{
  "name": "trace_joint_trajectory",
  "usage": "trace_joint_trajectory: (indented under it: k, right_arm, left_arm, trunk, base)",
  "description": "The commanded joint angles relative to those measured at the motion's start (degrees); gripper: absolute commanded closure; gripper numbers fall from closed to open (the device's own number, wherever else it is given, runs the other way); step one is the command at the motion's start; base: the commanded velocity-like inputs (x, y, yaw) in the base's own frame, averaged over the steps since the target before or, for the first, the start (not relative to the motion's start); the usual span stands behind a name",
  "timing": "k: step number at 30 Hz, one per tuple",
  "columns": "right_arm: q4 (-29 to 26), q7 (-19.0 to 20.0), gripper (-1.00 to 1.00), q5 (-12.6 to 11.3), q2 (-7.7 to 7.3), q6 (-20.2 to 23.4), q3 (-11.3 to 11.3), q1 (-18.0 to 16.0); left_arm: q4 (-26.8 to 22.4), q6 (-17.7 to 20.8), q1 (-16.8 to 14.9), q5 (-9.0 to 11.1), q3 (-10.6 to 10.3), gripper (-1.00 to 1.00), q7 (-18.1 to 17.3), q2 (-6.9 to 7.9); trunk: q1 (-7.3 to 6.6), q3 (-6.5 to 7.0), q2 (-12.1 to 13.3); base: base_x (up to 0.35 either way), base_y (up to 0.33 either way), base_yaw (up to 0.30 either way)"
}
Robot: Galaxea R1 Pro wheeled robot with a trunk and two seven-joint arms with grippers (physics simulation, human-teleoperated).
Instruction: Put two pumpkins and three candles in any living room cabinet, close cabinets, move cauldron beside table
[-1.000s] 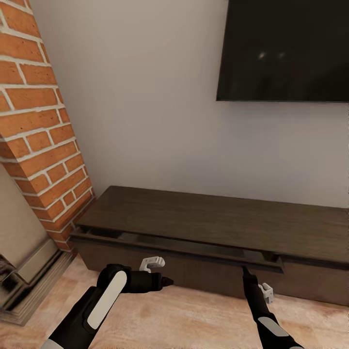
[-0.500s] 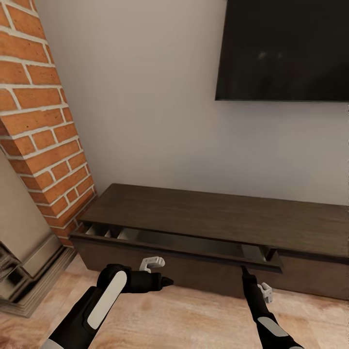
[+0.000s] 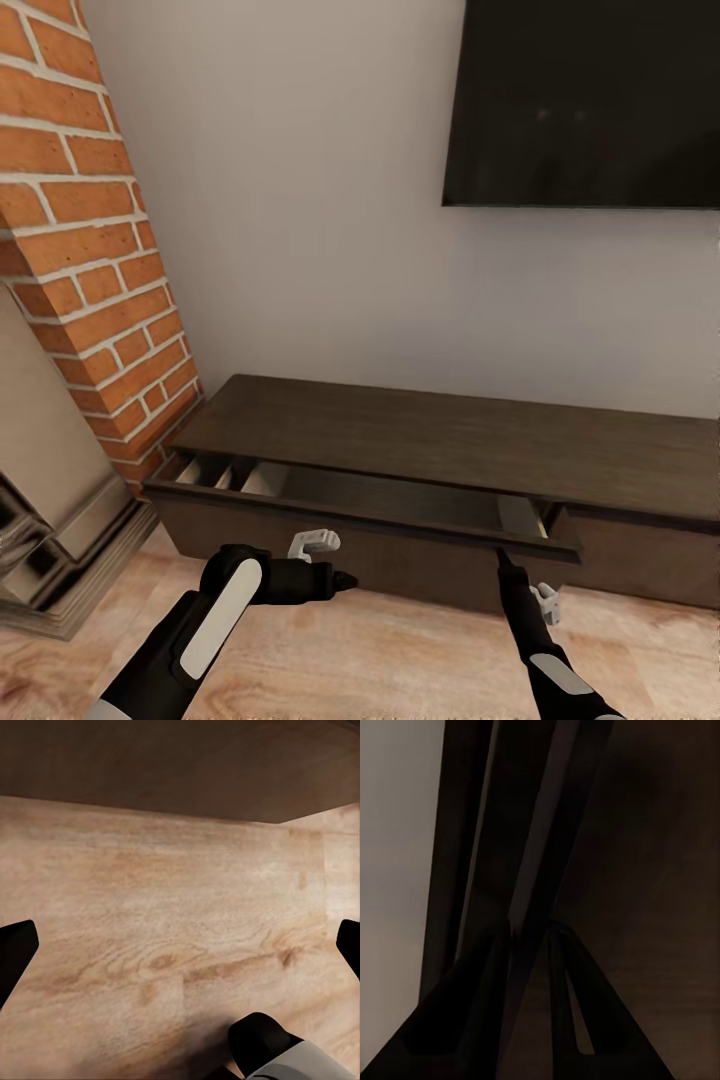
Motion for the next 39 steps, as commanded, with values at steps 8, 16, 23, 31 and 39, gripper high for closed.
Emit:
trace_joint_trajectory:
  k: [8,16,23,31,39]
  right_arm:
    - [0.10,0.51,1.00,-1.50,-0.31,-0.05,-1.77,-0.03]
    - [0.10,0.51,1.00,-1.50,-0.31,-0.05,-1.77,-0.03]
    - [0.10,0.51,1.00,-1.50,-0.31,-0.05,-1.77,-0.03]
    - [0.10,0.51,1.00,-1.50,-0.31,-0.05,-1.77,-0.03]
    - [0.10,0.50,1.00,-1.50,-0.31,-0.05,-1.77,-0.03]
  left_arm:
    - [-0.08,0.12,-0.01,0.53,-0.09,-1.00,0.53,0.06]
    - [-0.08,0.12,-0.02,0.53,-0.09,-1.00,0.53,0.06]
    - [-0.08,0.12,-0.02,0.54,-0.09,-1.00,0.53,0.04]
    - [-0.08,0.12,-0.02,0.54,-0.09,-1.00,0.53,0.05]
    - [-0.08,0.12,-0.02,0.56,-0.09,-1.00,0.53,0.01]
  trunk:
    - [-0.02,-0.06,-0.02]
    - [-0.02,-0.06,-0.02]
    - [-0.02,-0.06,-0.02]
    - [-0.02,-0.06,-0.02]
    - [-0.02,-0.06,-0.02]
  base:
    - [-0.086,0.000,0.000]
    - [-0.086,0.000,0.000]
    - [-0.085,0.000,0.000]
    - [-0.084,0.000,0.000]
    - [-0.078,0.000,0.000]
